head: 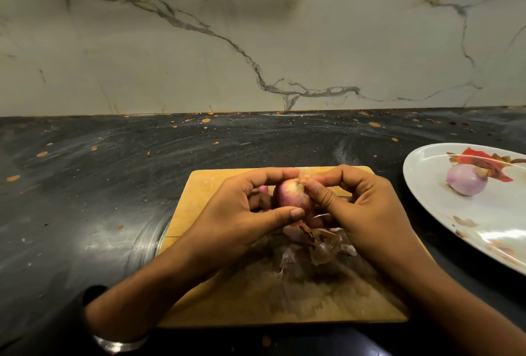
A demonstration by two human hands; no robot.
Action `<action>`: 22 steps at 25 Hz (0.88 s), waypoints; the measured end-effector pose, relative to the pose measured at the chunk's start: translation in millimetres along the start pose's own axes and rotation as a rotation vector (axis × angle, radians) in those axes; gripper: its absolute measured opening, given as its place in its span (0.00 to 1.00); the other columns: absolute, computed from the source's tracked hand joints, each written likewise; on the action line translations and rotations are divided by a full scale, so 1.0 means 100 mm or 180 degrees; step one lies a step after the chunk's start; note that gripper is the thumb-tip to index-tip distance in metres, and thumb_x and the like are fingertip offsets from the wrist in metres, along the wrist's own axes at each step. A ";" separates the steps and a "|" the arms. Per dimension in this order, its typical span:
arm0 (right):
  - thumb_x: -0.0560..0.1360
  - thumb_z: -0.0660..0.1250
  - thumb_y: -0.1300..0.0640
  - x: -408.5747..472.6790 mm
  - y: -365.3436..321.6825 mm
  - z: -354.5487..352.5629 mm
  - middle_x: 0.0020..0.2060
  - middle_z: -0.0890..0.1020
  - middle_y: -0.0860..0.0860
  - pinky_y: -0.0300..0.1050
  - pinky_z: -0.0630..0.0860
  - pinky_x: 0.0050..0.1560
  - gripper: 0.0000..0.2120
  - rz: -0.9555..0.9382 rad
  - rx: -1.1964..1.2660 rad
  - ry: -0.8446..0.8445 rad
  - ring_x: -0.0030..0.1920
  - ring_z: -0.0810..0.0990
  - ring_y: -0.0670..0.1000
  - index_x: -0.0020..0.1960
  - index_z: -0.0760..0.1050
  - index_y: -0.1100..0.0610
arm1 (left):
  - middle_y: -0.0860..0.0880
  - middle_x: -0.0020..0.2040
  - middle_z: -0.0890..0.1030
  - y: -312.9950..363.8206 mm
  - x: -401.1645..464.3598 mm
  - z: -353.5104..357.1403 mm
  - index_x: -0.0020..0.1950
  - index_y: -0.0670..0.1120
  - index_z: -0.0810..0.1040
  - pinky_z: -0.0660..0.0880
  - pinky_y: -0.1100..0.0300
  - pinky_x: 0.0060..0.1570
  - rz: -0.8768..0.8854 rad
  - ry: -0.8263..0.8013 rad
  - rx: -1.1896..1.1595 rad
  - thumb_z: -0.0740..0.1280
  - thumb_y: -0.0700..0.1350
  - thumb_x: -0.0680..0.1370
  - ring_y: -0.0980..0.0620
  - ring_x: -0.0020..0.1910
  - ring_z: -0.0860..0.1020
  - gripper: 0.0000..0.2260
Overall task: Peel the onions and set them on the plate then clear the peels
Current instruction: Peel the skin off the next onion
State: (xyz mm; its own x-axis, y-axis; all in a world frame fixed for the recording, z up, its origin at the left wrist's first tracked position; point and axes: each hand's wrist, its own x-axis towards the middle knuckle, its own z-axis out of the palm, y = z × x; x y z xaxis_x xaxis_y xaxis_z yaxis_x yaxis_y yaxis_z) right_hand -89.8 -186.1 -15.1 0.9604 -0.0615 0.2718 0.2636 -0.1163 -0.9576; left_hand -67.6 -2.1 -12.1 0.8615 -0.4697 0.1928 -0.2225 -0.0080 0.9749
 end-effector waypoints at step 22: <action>0.79 0.67 0.58 0.01 0.05 0.01 0.34 0.85 0.52 0.37 0.79 0.31 0.05 -0.0090 -0.0122 0.0470 0.31 0.84 0.47 0.47 0.79 0.58 | 0.47 0.57 0.83 0.03 -0.01 0.05 0.65 0.42 0.74 0.80 0.62 0.49 -0.0118 -0.0064 -0.0720 0.68 0.29 0.73 0.49 0.56 0.83 0.22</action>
State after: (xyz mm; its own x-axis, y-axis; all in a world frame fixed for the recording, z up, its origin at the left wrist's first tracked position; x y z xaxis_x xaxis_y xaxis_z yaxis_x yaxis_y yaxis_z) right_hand -86.9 -185.7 -19.8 0.9282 -0.2024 0.3123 0.2839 -0.1575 -0.9458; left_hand -71.1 -6.1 -10.0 0.8574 -0.4903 0.1563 -0.0809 0.1714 0.9819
